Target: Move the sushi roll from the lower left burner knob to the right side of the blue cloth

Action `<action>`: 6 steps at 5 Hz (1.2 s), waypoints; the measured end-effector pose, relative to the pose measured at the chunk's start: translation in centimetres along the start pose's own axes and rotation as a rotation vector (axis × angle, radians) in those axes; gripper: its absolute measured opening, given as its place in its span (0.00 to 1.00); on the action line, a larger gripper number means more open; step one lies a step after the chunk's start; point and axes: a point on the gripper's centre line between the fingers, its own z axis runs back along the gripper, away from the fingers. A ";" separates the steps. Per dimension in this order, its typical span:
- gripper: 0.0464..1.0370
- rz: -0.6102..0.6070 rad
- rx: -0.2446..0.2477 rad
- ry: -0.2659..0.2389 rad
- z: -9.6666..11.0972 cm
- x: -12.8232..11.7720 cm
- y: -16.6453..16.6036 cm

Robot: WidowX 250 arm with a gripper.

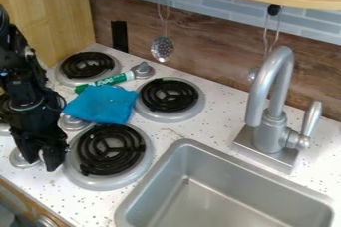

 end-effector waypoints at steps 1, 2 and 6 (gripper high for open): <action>0.46 0.001 -0.001 0.001 0.0 0.0 0.0; 0.40 -0.007 0.005 -0.020 0.7 0.3 0.0; 0.40 -0.171 -0.059 -0.132 10.5 1.9 -10.2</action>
